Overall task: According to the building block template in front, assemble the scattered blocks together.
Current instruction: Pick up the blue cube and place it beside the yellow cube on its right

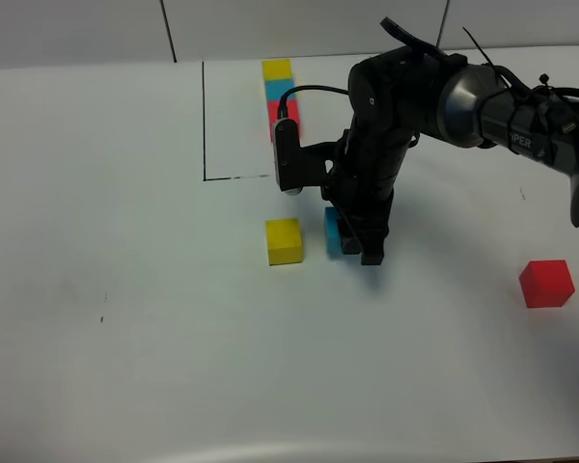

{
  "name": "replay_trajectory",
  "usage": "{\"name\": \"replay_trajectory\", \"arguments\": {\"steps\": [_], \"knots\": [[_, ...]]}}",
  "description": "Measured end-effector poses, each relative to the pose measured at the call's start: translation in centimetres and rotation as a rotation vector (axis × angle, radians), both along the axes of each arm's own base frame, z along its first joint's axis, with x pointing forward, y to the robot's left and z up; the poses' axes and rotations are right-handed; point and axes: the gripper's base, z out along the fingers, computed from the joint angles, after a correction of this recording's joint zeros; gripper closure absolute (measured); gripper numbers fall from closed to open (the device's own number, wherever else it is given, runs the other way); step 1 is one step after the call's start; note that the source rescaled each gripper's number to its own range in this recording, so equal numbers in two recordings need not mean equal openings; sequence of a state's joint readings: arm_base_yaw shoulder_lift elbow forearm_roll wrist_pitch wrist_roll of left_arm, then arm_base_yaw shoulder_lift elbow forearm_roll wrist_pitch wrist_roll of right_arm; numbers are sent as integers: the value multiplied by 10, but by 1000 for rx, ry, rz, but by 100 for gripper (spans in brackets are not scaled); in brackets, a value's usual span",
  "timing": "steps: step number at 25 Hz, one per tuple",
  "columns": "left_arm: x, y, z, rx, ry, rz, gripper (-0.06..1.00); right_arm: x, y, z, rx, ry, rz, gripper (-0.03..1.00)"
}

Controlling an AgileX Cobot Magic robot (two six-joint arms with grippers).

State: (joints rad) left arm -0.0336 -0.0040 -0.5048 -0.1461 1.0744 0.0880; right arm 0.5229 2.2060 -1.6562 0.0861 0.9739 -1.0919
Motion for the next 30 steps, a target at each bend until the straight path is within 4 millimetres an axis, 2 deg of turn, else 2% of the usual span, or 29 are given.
{"name": "replay_trajectory", "arguments": {"steps": [3,9,30], "knots": [[0,0,0,0,0,0,28,2,1,-9,-13,26,-1,95],[0,0,0,0,0,0,28,13,10,-14,-24,62,-19,95],[0,0,0,0,0,0,28,10,28,-24,-12,47,-11,95]]}}
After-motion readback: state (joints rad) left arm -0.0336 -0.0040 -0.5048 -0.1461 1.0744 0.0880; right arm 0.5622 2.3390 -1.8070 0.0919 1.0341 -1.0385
